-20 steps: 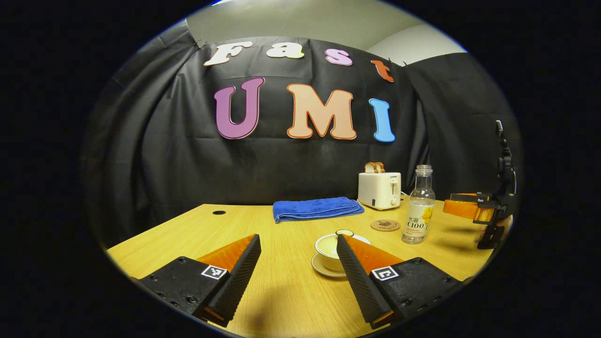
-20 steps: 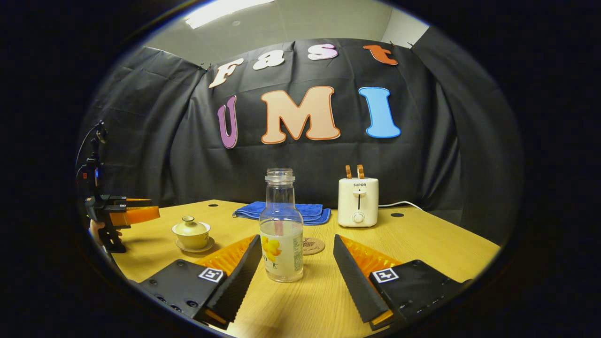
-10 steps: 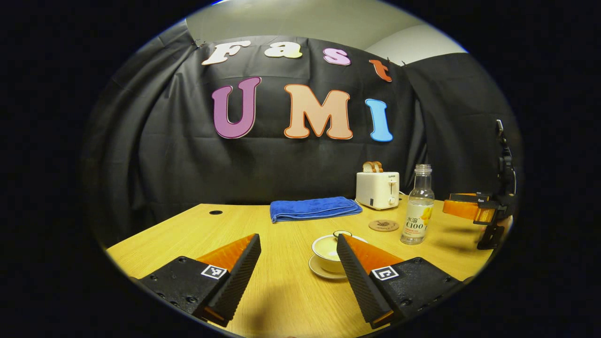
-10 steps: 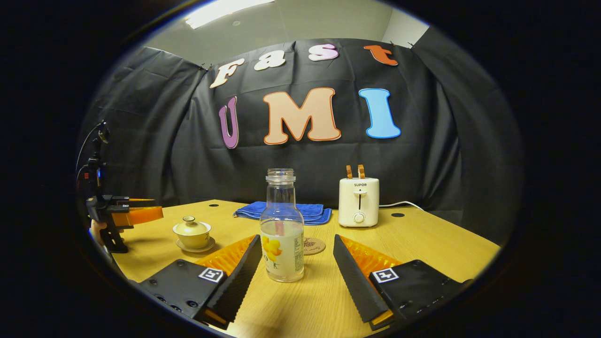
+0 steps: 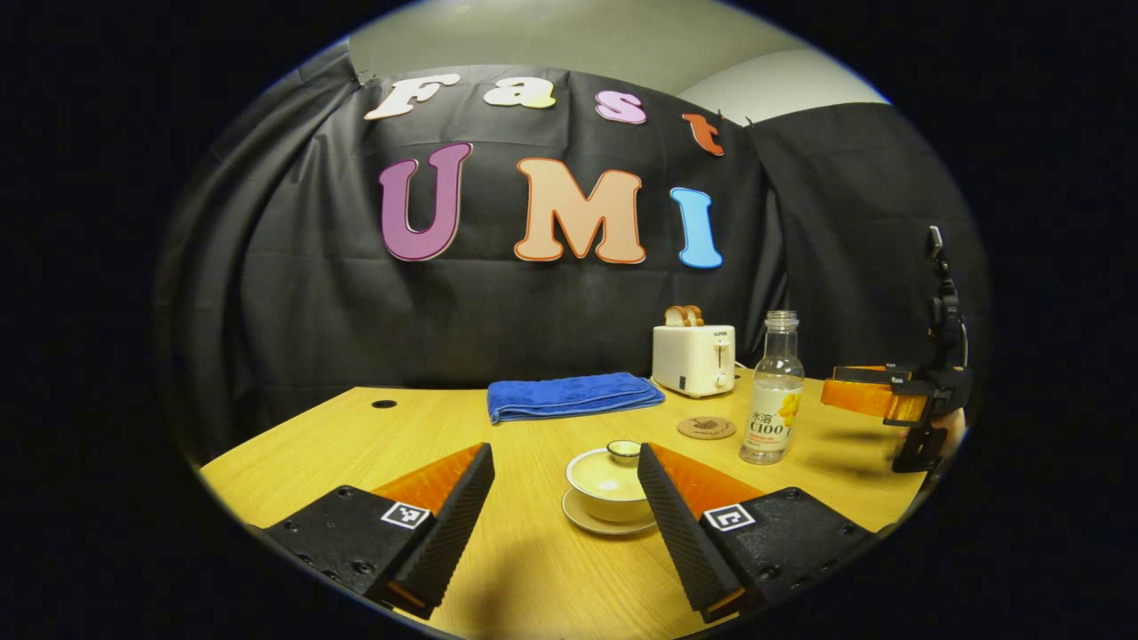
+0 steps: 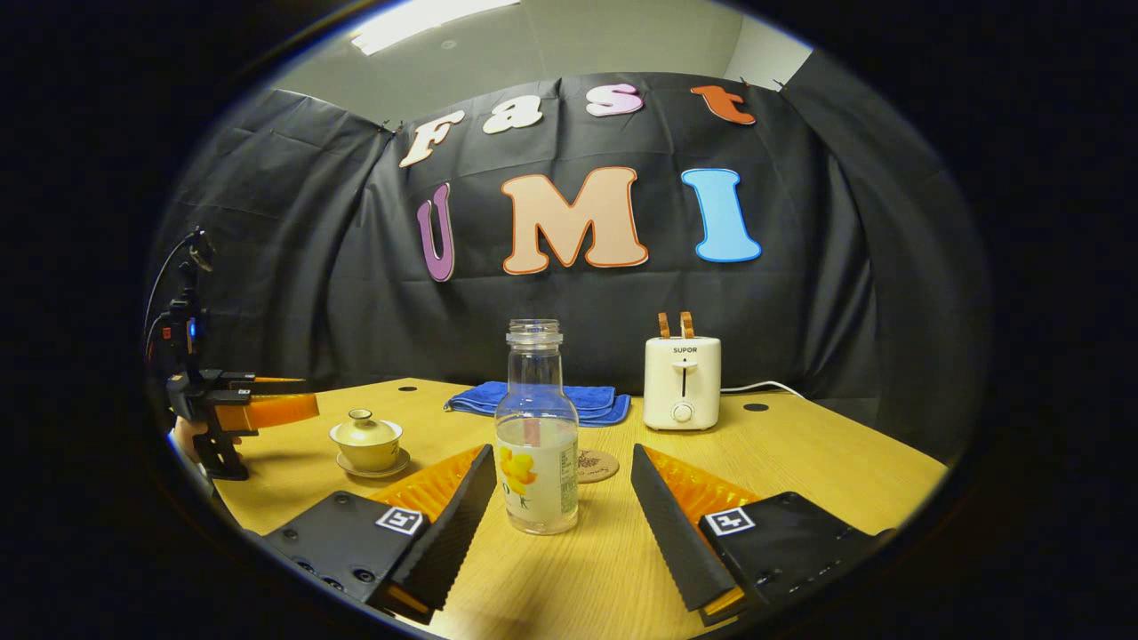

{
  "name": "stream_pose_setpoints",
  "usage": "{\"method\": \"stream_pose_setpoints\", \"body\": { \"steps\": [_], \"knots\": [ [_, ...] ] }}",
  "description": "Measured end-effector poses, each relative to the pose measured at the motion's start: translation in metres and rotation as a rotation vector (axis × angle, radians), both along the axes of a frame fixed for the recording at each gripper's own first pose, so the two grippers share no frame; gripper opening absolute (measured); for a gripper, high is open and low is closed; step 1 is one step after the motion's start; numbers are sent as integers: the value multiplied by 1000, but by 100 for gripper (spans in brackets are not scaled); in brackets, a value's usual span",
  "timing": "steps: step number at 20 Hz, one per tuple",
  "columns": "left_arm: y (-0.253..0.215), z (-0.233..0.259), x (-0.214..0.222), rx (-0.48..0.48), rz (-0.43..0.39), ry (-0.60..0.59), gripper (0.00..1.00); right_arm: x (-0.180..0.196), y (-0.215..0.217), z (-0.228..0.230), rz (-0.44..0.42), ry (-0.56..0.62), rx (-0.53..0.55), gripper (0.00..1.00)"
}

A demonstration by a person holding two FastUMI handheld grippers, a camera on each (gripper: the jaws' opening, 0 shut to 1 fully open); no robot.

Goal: Open the teacup lid with one hand, grasp the water bottle and pour water into the teacup with the other hand; after pouring, place the water bottle on the coaster and then close the teacup lid.

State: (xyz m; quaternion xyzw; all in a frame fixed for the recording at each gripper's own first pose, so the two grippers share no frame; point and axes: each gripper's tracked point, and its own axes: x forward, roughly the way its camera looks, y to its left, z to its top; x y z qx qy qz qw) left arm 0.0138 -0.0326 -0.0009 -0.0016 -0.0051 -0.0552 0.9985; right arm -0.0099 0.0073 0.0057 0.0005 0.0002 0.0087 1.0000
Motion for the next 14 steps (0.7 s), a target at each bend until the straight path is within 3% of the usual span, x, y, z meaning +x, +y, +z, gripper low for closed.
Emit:
{"method": "stream_pose_setpoints", "body": {
  "steps": [2,14],
  "knots": [
    [-4,0,6,-1,-18,0,95,0,0,0,2,0,0,100],
    [-38,-1,46,1,-89,9,95,1,1,1,9,1,-1,100]
  ]
}}
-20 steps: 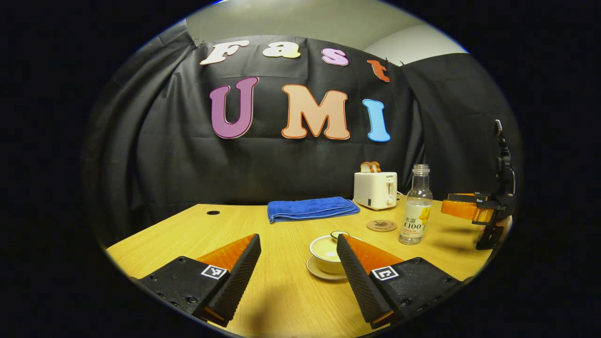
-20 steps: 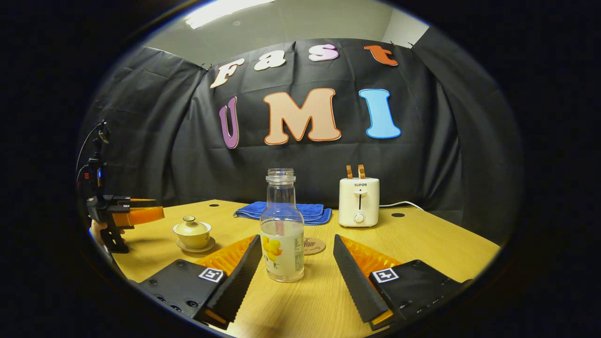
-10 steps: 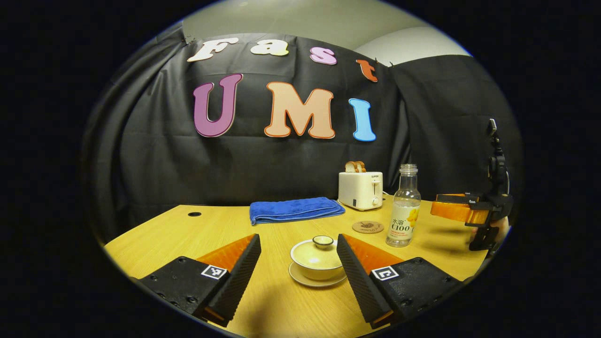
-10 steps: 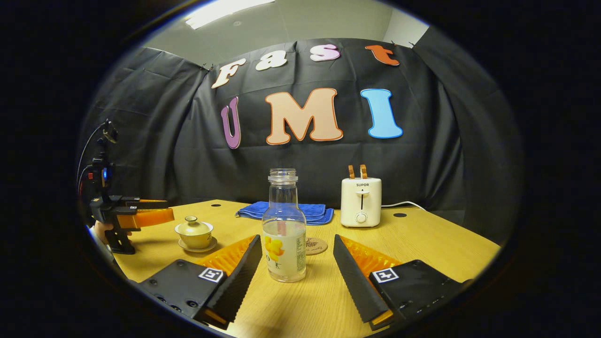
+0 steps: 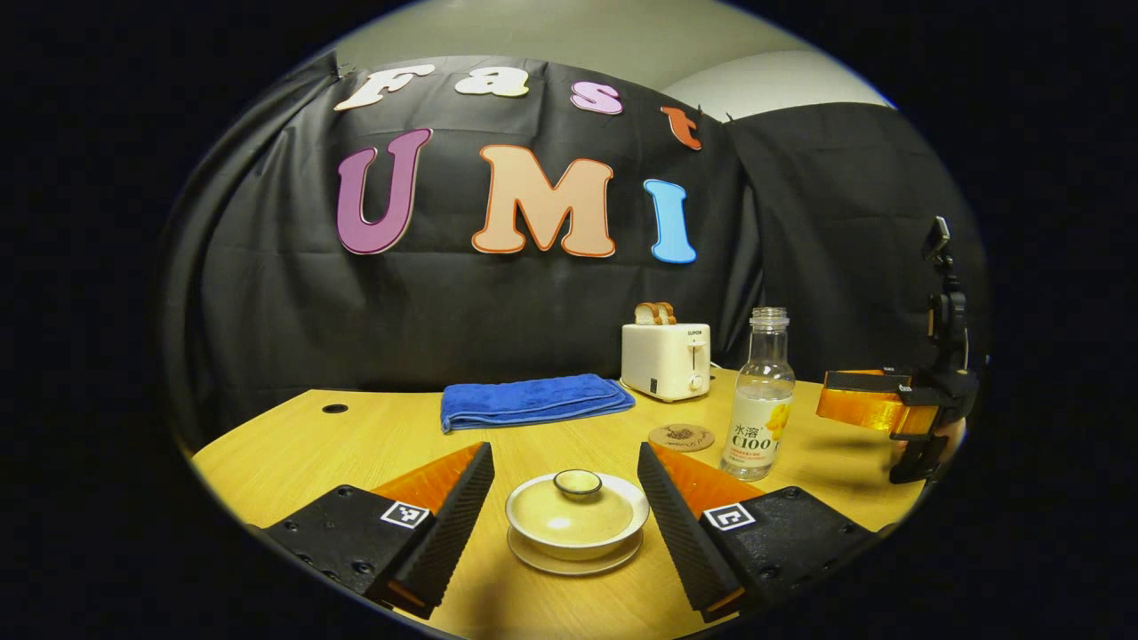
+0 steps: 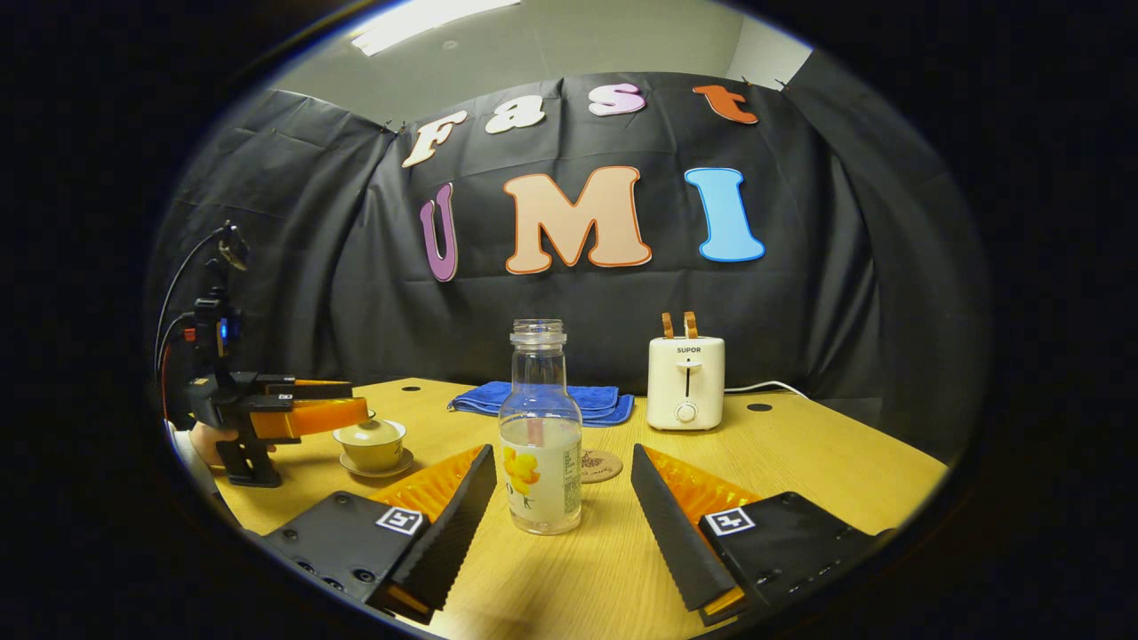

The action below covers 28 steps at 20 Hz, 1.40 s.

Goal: Open the teacup lid with one hand, grasp the water bottle and pour water into the teacup with the other hand; after pouring, place the water bottle on the coaster and then close the teacup lid.

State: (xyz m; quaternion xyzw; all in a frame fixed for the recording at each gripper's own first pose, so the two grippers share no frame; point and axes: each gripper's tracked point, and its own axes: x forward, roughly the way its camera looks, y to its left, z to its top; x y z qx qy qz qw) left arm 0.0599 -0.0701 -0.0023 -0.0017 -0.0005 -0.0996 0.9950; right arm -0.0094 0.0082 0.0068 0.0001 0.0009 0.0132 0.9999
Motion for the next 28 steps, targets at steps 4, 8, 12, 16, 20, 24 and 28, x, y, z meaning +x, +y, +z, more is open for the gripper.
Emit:
{"method": "stream_pose_setpoints", "body": {
  "steps": [4,8,12,16,20,24,28],
  "knots": [
    [-11,-1,13,1,-14,7,95,0,0,-1,0,0,0,98],
    [-12,-4,19,3,-7,25,75,1,0,0,3,0,0,98],
    [-10,-7,21,3,5,40,50,0,0,0,7,0,0,98],
    [-10,-16,27,13,7,100,48,1,1,0,10,0,0,94],
    [-7,-14,25,7,18,97,39,1,2,-1,17,0,1,98],
    [-6,-16,26,6,24,102,30,1,1,-2,18,0,1,98],
    [-4,-13,25,-1,31,88,29,2,1,-1,19,0,1,98]
  ]
}}
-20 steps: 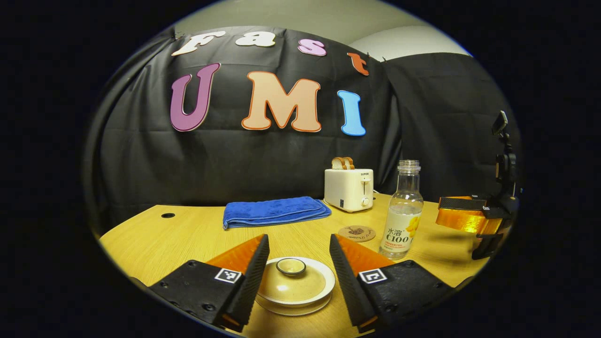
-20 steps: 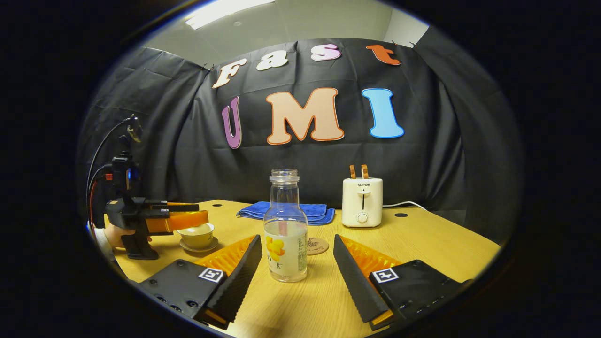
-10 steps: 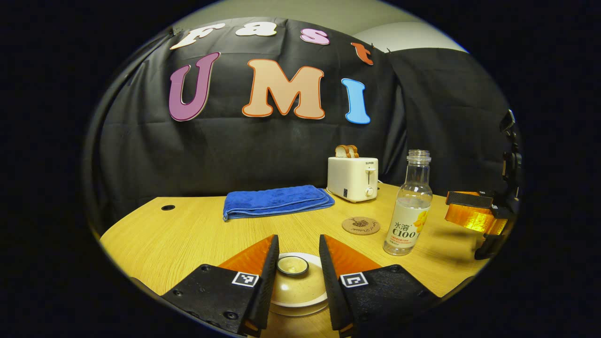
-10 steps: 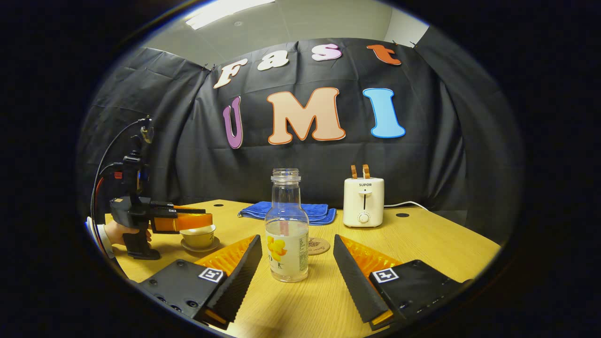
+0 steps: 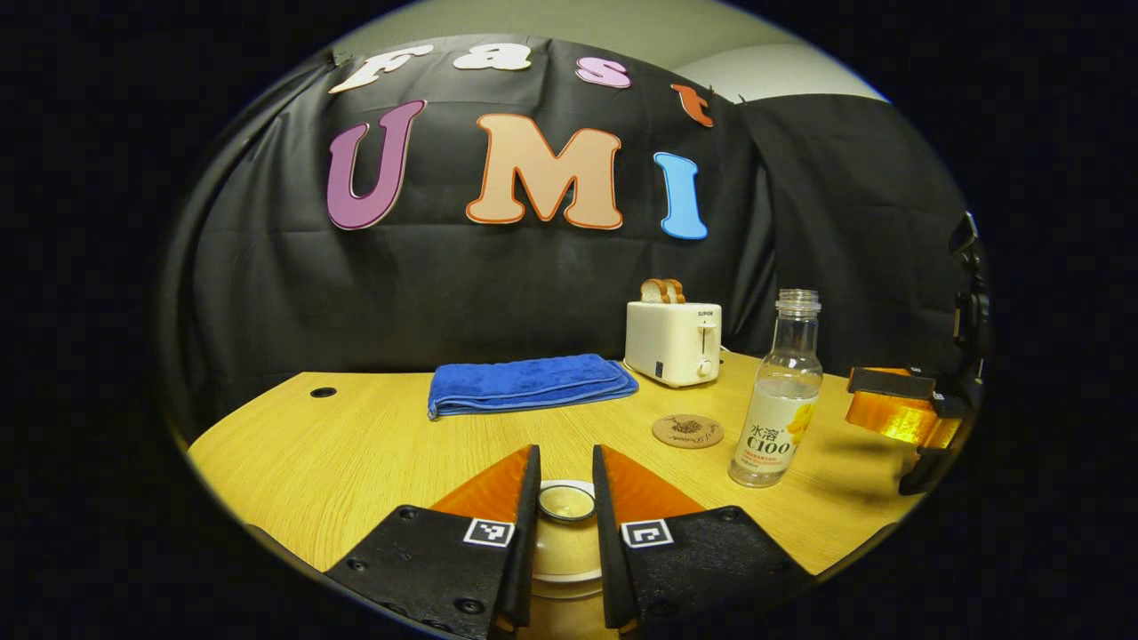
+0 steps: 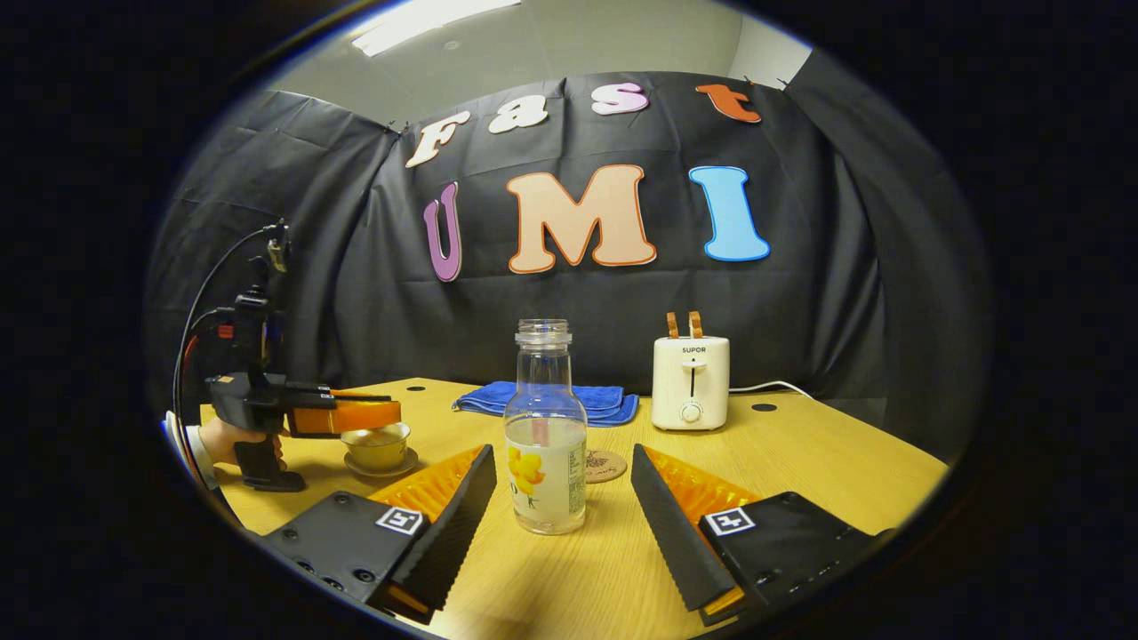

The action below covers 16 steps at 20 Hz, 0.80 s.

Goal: Open the teacup lid with one hand, grasp the water bottle and pour water into the teacup with the other hand; after pouring, place the water bottle on the coaster and then close the teacup lid.

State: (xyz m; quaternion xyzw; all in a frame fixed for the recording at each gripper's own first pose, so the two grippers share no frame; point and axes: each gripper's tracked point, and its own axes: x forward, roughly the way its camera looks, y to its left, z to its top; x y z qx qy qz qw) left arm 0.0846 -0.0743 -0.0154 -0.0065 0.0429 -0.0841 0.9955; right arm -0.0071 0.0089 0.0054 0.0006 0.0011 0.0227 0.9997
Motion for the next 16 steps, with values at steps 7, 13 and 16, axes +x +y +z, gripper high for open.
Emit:
{"method": "stream_pose_setpoints", "body": {
  "steps": [7,13,16],
  "knots": [
    [2,12,-6,-8,21,-78,27,0,0,0,1,0,0,95],
    [12,15,-12,-5,55,-86,27,0,5,-1,31,5,2,94],
    [26,14,-18,-11,97,-84,27,1,9,-1,55,7,3,94]
  ]
}}
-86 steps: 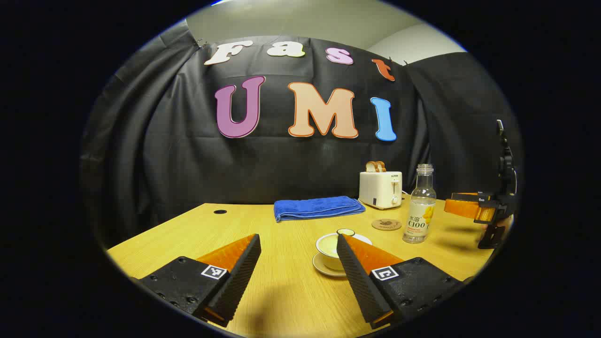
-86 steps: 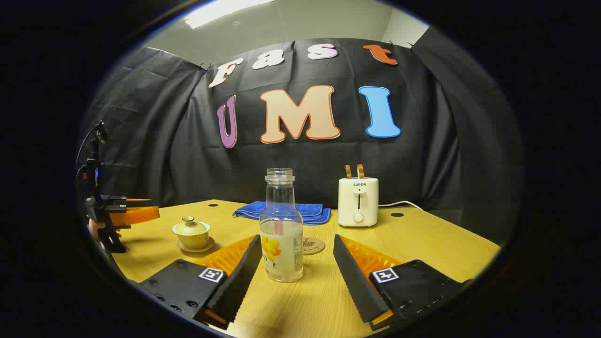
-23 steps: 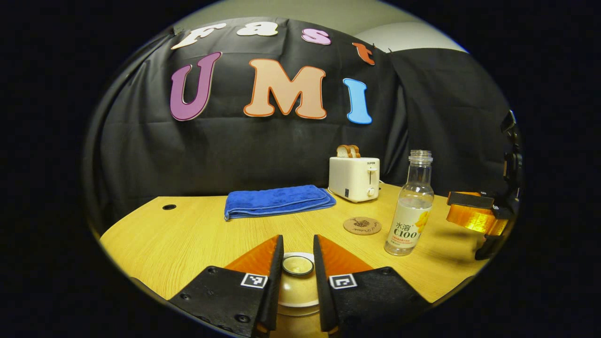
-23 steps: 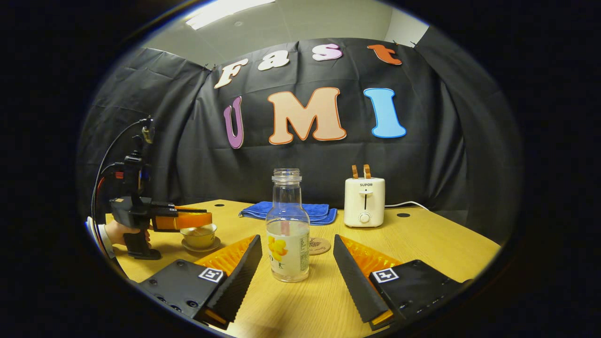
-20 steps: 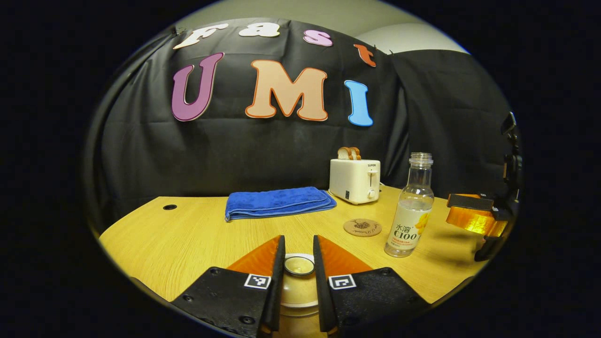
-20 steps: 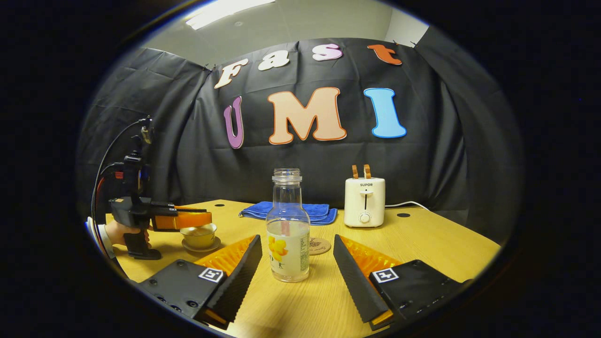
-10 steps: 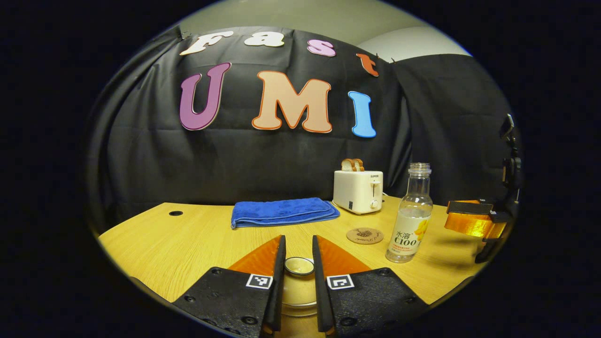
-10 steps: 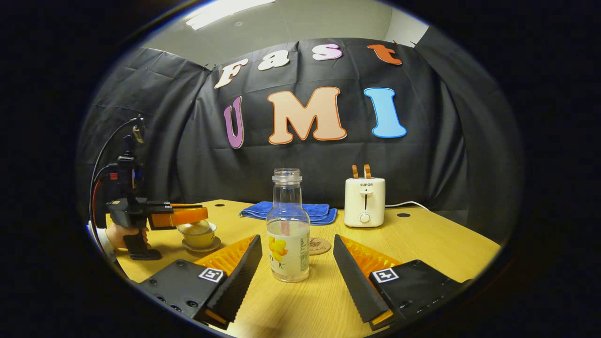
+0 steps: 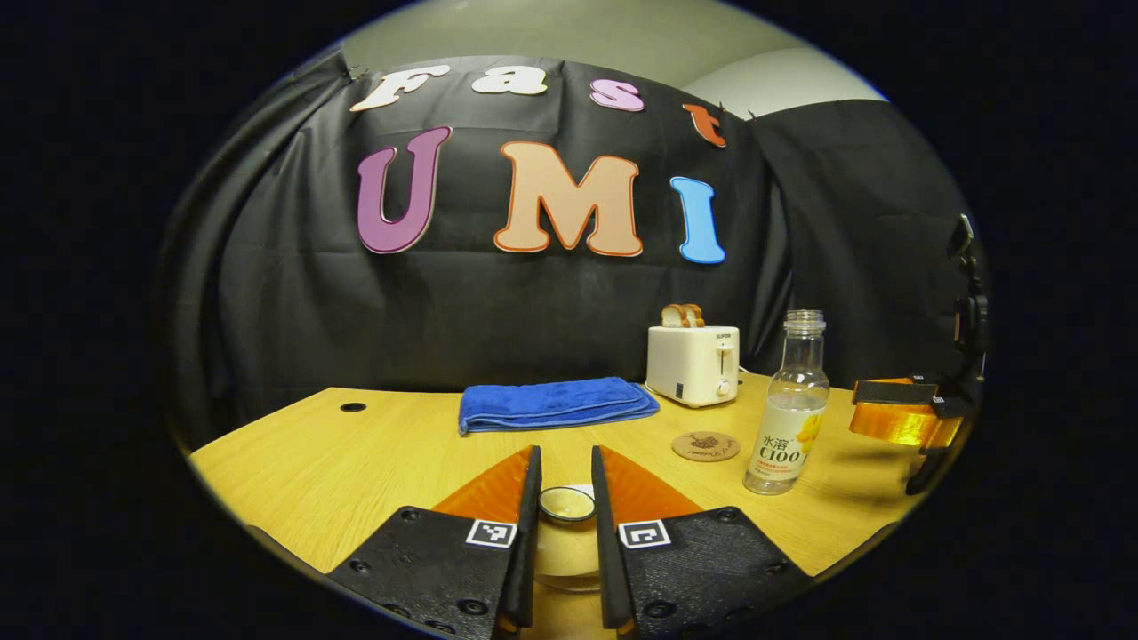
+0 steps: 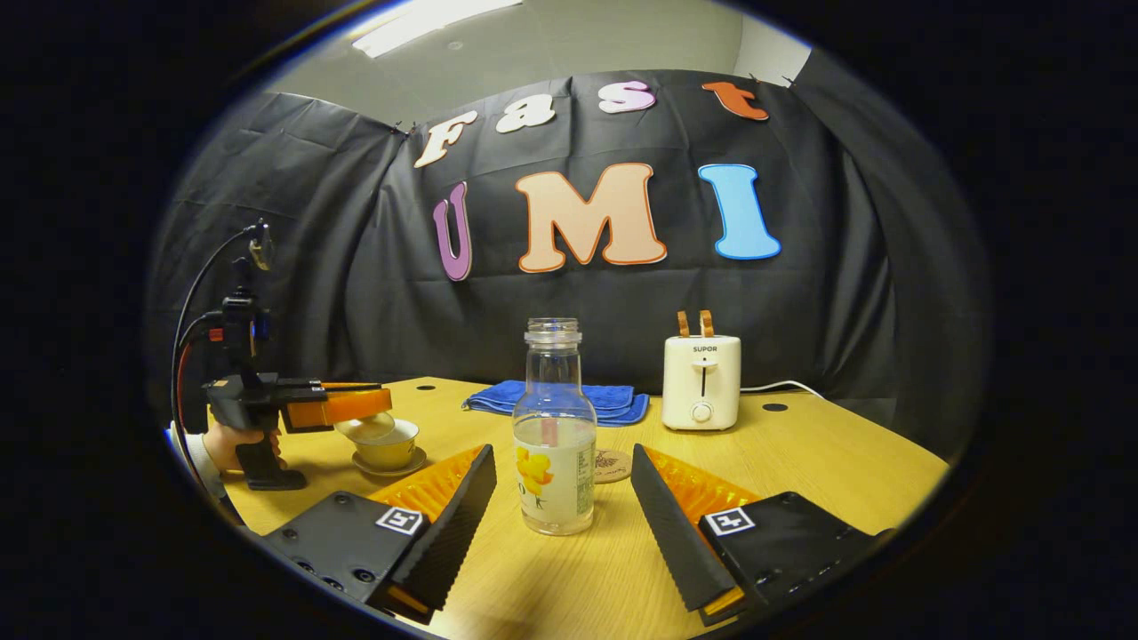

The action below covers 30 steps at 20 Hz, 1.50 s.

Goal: Open the teacup lid with one hand, grasp the water bottle and pour water into the teacup with the other hand; after pouring, place the water bottle on the coaster and then close the teacup lid.

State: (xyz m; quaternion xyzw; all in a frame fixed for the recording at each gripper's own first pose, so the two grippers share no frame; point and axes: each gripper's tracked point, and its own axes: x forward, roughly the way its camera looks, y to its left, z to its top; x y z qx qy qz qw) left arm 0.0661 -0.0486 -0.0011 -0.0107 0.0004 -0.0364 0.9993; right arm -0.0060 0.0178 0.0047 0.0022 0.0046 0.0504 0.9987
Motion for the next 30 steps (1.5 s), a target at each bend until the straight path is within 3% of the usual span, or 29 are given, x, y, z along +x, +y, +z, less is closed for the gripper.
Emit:
{"method": "stream_pose_setpoints", "body": {
  "steps": [7,22,25,27,30],
  "knots": [
    [36,1,-23,-40,75,-2,27,16,1,-5,10,22,0,94],
    [76,2,-42,-41,119,-5,27,60,10,-47,-19,271,-46,98],
    [81,3,-44,-61,120,-6,27,63,10,-51,-29,294,-50,92],
    [81,2,-45,-70,119,-4,27,64,13,-50,-28,293,-66,81],
    [80,1,-45,-66,115,-3,27,65,14,-48,-36,276,-104,80]
  ]
}}
